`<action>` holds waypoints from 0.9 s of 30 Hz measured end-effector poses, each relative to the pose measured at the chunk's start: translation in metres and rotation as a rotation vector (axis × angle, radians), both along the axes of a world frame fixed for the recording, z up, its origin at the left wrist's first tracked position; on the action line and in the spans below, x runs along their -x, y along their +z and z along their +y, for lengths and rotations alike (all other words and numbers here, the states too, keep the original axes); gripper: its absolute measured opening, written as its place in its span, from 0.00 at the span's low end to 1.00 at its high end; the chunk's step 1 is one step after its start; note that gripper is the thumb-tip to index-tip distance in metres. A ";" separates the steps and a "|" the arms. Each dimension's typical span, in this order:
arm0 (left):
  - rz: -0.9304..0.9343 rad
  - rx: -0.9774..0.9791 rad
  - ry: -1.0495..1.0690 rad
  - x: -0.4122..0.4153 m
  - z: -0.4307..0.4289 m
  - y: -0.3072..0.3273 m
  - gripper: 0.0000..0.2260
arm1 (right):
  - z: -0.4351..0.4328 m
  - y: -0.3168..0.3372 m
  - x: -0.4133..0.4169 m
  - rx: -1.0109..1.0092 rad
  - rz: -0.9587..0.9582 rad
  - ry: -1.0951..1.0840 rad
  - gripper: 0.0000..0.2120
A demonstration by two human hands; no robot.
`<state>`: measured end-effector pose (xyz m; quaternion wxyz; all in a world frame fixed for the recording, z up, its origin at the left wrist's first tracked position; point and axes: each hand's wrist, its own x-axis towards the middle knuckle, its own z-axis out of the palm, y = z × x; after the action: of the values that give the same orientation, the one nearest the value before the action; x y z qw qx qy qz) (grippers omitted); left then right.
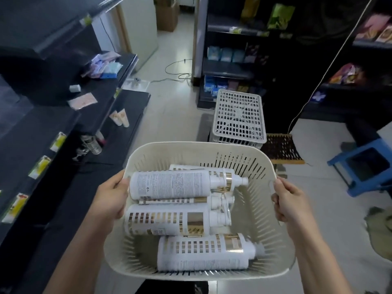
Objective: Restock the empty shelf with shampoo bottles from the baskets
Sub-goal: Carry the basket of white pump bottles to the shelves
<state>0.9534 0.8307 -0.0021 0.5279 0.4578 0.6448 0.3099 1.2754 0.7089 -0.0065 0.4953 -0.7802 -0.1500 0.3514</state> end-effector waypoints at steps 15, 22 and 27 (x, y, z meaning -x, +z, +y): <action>-0.038 -0.009 -0.122 -0.205 0.241 -0.019 0.13 | 0.202 -0.022 -0.193 -0.005 -0.017 -0.137 0.12; -0.036 -0.006 -0.116 -0.293 0.341 -0.021 0.11 | 0.295 -0.023 -0.277 -0.010 0.006 -0.111 0.11; -0.044 0.000 -0.101 -0.358 0.393 -0.032 0.10 | 0.358 -0.035 -0.344 0.011 -0.019 -0.061 0.11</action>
<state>1.3109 1.2242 -0.0337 0.5567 0.4829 0.6091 0.2931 1.6195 1.0672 -0.0411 0.4998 -0.7906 -0.1289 0.3295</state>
